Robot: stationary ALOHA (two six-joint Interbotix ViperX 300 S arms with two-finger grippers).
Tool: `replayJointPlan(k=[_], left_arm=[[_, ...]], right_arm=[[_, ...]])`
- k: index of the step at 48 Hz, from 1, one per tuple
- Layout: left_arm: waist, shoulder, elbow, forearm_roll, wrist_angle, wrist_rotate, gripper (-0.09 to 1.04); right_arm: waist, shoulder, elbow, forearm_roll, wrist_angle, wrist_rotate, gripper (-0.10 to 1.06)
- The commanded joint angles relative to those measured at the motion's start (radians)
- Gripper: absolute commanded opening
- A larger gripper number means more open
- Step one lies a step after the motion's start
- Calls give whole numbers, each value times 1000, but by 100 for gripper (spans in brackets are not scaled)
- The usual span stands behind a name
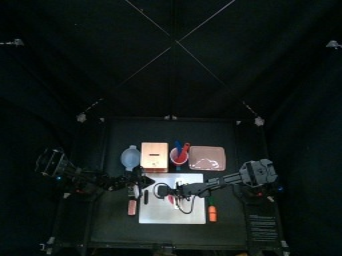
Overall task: Get the cutter from the drawer then cut the dough then place the extra dough in the bowl
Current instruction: Cut the dough
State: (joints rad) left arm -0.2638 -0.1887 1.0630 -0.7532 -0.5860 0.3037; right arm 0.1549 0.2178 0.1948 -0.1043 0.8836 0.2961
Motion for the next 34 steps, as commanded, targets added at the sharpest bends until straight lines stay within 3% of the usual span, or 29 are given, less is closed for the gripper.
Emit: replayJointPlan(k=[1, 34], left_arm=[[-2, -5, -14, -3, -3, 0, 46], [-2, 41, -28, -17, -3, 0, 46]], right_arm=[[-9, -15, -23, 0, -2, 0, 59], [-14, 6, -34, 0, -2, -2, 59]])
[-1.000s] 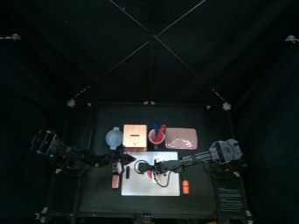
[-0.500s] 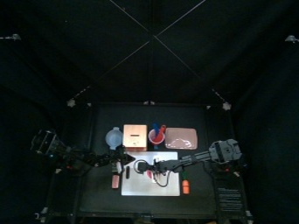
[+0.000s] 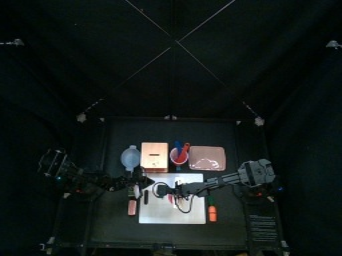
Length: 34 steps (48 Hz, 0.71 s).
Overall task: Get the cutter from the drawer then cut the dough then place the extra dough in the bowl
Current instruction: Cut the dough
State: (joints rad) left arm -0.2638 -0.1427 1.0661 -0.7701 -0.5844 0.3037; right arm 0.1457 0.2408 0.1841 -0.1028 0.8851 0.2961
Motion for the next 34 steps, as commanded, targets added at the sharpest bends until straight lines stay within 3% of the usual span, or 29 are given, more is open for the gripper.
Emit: replayJointPlan(k=[1, 16, 27, 34], left_arm=[[-2, -5, -31, 0, -5, 0, 46], [-2, -5, -34, 0, -5, 0, 46], [-2, -5, -43, 2, -5, 0, 46], [-2, -5, -48, 2, -5, 0, 46]], right_arm=[[-5, -15, -23, -2, -3, 0, 59], [-6, -18, -26, -23, -6, -3, 67], [-3, -31, -34, -35, -3, -3, 93], [2, -35, -43, -35, 15, -2, 103]])
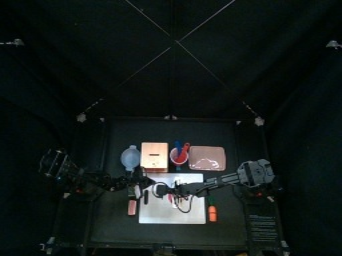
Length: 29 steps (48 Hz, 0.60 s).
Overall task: Get the cutter from the drawer then cut the dough then place the extra dough in the bowl
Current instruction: Cut the dough
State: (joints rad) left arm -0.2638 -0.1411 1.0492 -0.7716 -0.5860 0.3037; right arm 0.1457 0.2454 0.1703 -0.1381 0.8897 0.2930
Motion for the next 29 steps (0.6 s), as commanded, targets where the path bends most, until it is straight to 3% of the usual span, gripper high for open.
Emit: replayJointPlan(k=[1, 13, 23, 29], left_arm=[[-2, -6, -32, 5, -3, 2, 46], [0, -3, -58, 23, -29, 12, 46], [-2, 14, -75, 81, -98, 14, 47], [-2, 31, -104, 163, -121, 12, 49]], right_arm=[[2, -43, -31, -2, 14, 0, 103], [5, -152, 17, -11, -15, -3, 103], [-5, -330, 195, -29, -235, -18, 103], [-8, -419, 325, -71, -393, -2, 103]])
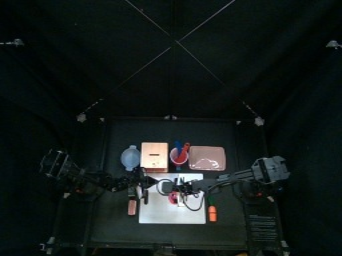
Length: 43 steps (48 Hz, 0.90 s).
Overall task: Get the cutter from the drawer then cut the dough then place the extra dough in the bowl
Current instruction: Cut the dough
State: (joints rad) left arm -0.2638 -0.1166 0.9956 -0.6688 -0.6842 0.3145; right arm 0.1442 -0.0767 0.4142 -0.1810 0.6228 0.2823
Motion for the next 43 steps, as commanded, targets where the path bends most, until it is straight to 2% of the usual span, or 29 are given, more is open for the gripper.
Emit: replayJointPlan(k=[1, 9, 16, 24, 28, 31, 37, 41, 43], left_arm=[[-2, 11, -55, 77, -23, 2, 49], [-2, 64, -103, 212, -32, -11, 64], [-12, 109, -137, 250, -71, -12, 76], [-44, 164, -152, 249, -170, -15, 79], [-57, 216, -166, 225, -213, -37, 79], [-67, 255, -179, 216, -233, -57, 79], [-72, 319, -210, 216, -244, -72, 79], [-72, 350, -225, 219, -245, -67, 79], [-69, 365, -229, 221, -245, -67, 79]], right_arm=[[-5, -109, 103, -37, -161, 11, 103], [-14, -204, 311, -115, -545, 9, 103], [-72, -253, 466, -150, -885, 3, 103], [-112, -233, 568, -158, -1101, -12, 103], [-115, -199, 606, -146, -1189, -63, 103], [-114, -166, 626, -87, -1247, -118, 103], [-94, -75, 655, 103, -1382, -259, 103], [-43, -11, 675, 236, -1476, -347, 103], [-14, 17, 680, 291, -1516, -365, 103]])
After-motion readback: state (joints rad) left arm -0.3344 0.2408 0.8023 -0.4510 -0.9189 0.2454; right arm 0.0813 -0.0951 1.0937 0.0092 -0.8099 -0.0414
